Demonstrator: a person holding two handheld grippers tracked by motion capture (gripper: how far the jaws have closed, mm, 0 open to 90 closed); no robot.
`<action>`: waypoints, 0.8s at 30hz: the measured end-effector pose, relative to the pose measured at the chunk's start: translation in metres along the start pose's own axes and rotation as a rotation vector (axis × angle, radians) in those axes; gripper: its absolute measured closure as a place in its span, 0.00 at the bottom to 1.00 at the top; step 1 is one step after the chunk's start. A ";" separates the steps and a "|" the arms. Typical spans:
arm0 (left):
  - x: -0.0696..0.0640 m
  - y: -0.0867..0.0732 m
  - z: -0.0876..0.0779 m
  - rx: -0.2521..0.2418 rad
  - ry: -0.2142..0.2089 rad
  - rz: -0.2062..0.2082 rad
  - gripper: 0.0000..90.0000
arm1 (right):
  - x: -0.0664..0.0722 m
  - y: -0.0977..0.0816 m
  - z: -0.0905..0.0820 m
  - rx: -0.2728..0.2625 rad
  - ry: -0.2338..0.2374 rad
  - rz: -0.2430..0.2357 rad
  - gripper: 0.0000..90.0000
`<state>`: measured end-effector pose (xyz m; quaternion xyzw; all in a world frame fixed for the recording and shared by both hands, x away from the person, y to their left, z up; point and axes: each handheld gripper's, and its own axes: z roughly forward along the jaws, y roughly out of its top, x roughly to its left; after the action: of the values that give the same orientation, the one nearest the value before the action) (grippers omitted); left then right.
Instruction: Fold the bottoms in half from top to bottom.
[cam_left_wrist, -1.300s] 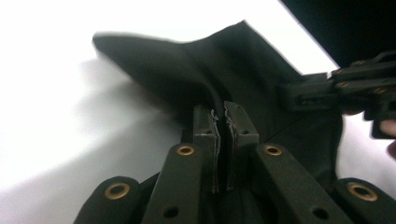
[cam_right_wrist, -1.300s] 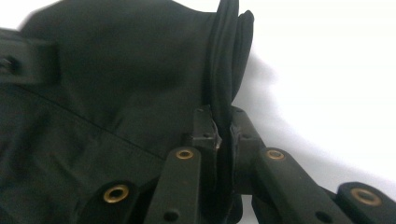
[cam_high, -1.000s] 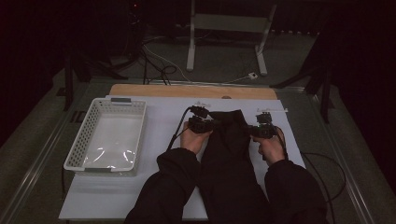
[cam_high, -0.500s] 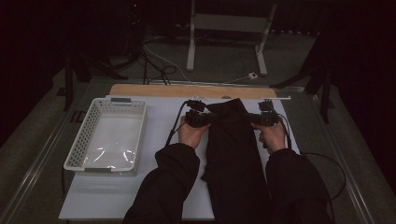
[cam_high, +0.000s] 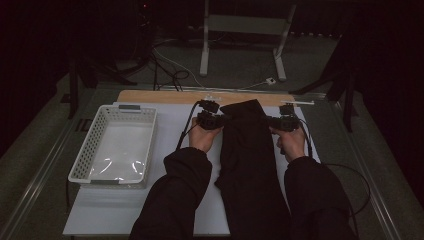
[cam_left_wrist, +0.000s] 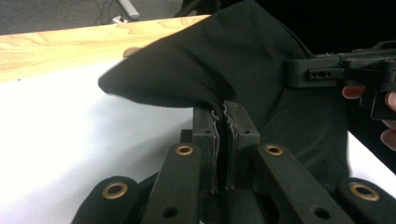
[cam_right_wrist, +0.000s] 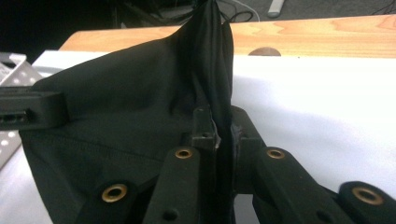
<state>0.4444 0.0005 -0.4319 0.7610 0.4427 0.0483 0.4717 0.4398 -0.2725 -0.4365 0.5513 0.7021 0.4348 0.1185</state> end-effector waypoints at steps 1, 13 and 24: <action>0.000 0.000 -0.001 -0.003 -0.005 -0.003 0.94 | -0.001 -0.001 -0.001 0.001 0.006 -0.005 0.93; -0.003 -0.003 -0.015 0.004 -0.101 0.017 0.95 | -0.009 -0.011 -0.021 0.020 0.094 -0.025 0.92; -0.026 -0.024 -0.036 0.013 -0.174 0.070 0.96 | -0.002 -0.035 -0.050 0.046 0.121 -0.069 0.93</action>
<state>0.3960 0.0097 -0.4213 0.7804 0.3733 -0.0045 0.5016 0.3846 -0.2992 -0.4334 0.5019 0.7365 0.4468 0.0781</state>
